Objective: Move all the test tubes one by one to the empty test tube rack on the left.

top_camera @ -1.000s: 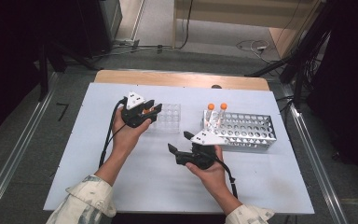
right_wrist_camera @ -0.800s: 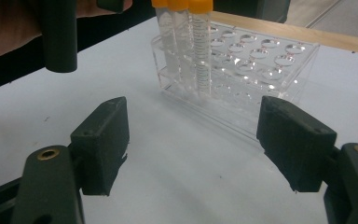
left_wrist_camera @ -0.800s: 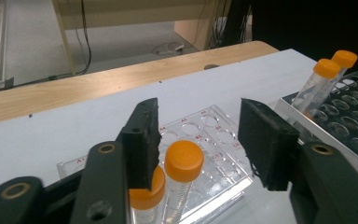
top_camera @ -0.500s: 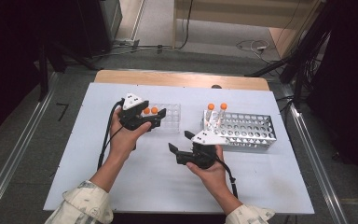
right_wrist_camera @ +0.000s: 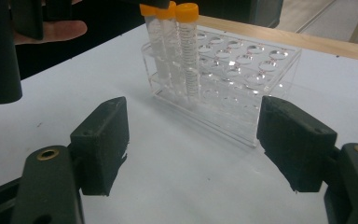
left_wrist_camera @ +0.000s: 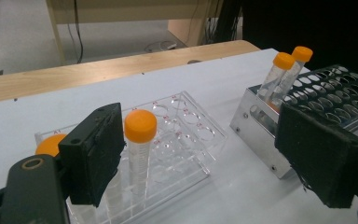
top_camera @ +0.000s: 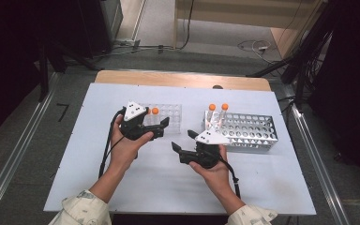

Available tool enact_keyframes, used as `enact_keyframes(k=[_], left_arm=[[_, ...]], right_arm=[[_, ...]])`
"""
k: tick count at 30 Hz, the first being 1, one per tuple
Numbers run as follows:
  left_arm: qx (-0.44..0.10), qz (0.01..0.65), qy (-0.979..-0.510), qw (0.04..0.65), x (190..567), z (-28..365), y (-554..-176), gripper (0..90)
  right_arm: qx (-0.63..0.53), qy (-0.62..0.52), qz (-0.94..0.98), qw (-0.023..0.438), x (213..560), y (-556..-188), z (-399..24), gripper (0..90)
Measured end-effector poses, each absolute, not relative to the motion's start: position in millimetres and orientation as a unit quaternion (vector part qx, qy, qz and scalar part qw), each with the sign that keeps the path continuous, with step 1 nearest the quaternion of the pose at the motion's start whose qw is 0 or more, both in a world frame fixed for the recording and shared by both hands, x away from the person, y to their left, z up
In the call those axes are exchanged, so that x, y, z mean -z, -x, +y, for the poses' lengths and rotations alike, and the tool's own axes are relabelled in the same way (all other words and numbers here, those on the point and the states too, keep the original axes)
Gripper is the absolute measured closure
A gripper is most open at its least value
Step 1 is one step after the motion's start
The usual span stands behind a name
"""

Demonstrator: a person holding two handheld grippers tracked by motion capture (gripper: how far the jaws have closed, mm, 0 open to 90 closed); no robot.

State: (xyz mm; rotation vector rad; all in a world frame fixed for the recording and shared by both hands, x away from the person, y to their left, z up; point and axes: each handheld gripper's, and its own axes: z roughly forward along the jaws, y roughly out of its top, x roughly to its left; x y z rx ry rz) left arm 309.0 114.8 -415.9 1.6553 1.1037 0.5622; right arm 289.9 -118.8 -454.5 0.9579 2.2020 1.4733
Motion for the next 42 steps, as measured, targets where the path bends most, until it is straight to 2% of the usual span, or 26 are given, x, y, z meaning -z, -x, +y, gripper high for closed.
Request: enact_keyframes(k=[10,23,28,42], left_arm=[[-0.249,0.454,-0.681,0.518,418,115,-306,13.3],[-0.239,0.447,-0.688,0.519,421,114,-305,12.8],[-0.232,0.444,-0.688,0.525,420,115,-302,12.7],[-0.223,0.439,-0.696,0.523,420,113,-299,12.0]], right_arm=[[-0.521,-0.342,0.764,0.167,451,-292,-126,23.6],[-0.527,-0.352,0.753,0.18,444,-297,-138,23.1],[-0.526,-0.366,0.744,0.189,442,-302,-147,16.6],[-0.504,-0.409,0.718,0.25,439,-321,-179,12.2]])
